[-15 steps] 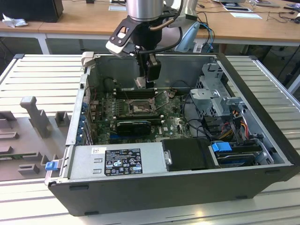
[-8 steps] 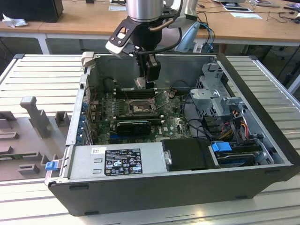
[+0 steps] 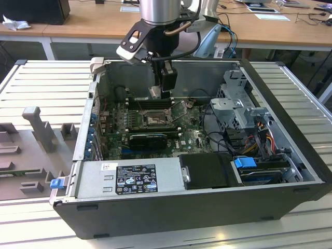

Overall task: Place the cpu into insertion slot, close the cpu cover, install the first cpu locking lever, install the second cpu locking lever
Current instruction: 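Place the cpu into insertion slot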

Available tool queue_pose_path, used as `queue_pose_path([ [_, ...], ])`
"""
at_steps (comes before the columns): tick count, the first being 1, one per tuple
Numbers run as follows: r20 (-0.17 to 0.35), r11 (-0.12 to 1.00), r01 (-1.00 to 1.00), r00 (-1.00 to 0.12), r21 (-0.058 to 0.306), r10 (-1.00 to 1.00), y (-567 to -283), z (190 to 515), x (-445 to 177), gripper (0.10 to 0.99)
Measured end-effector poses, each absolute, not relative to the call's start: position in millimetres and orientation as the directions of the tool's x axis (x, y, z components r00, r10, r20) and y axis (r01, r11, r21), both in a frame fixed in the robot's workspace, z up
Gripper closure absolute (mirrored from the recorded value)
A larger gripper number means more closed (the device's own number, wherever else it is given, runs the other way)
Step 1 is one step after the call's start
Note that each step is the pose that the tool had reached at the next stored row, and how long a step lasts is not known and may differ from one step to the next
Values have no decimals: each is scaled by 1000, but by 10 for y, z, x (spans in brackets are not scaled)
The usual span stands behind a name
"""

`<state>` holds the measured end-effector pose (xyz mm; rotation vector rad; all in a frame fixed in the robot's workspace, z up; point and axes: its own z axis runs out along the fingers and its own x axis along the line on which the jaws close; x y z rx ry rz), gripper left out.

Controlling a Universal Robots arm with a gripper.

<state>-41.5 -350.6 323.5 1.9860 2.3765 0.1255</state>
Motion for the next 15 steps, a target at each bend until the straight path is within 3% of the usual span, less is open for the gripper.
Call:
queue_pose_path([
  [15, 20, 144, 986, -146, 89, 989, -3506, 3211, -415, 557],
])
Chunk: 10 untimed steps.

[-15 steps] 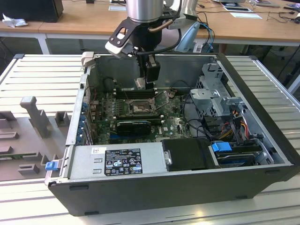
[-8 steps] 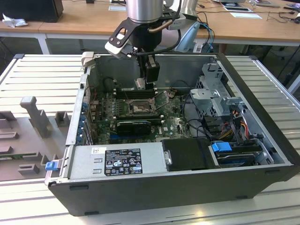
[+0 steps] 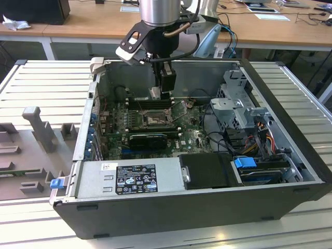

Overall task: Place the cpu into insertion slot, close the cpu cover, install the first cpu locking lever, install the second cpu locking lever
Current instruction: 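Place the cpu into insertion slot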

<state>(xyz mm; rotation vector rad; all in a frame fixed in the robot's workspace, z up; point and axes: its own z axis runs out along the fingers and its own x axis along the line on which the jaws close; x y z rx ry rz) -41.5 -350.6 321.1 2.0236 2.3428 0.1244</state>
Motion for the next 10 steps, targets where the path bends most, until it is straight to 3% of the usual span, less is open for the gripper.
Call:
queue_pose_path([
  [10, 20, 115, 989, -117, 89, 993, -3505, 3192, -415, 557],
])
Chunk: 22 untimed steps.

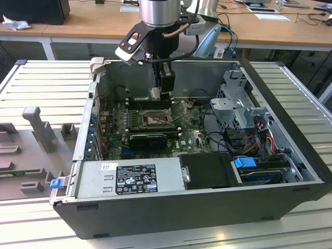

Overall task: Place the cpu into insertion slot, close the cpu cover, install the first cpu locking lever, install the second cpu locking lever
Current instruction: 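Place the cpu into insertion slot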

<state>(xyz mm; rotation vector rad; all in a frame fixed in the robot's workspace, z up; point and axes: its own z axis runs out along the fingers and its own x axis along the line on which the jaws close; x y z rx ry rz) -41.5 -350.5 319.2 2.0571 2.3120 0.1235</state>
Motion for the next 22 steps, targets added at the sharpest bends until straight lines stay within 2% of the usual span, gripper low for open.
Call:
queue_pose_path([
  [12, 20, 76, 993, -78, 89, 997, -3501, 3141, -417, 557],
  [22, 20, 11, 996, -13, 88, 1000, -3466, 2896, -415, 557],
])
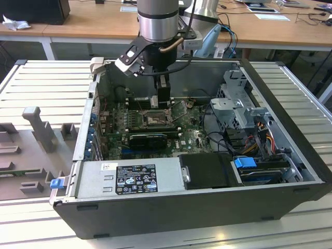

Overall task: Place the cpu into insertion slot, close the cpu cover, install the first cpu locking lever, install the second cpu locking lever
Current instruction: 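Place the cpu into insertion slot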

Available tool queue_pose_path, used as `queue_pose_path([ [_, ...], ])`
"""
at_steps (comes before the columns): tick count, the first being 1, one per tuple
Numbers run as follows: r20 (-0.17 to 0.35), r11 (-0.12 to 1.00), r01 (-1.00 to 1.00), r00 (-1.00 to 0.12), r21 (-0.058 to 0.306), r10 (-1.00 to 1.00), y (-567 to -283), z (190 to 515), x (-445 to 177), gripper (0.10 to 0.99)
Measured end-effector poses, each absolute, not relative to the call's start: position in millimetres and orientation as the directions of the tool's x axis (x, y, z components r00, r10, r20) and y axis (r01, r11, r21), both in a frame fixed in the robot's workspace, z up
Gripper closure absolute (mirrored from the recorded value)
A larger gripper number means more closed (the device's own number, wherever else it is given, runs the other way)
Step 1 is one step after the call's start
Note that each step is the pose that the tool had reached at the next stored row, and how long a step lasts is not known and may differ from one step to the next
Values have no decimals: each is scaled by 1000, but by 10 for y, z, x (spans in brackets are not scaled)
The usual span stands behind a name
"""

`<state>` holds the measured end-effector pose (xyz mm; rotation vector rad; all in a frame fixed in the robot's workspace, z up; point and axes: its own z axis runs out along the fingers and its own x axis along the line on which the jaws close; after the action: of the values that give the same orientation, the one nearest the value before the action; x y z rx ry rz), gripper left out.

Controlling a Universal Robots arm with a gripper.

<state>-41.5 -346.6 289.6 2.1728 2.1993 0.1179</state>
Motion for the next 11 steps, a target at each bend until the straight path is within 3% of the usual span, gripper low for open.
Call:
queue_pose_path([
  [11, 20, 13, 996, -15, 89, 1000, -3407, 2640, -468, 557],
])
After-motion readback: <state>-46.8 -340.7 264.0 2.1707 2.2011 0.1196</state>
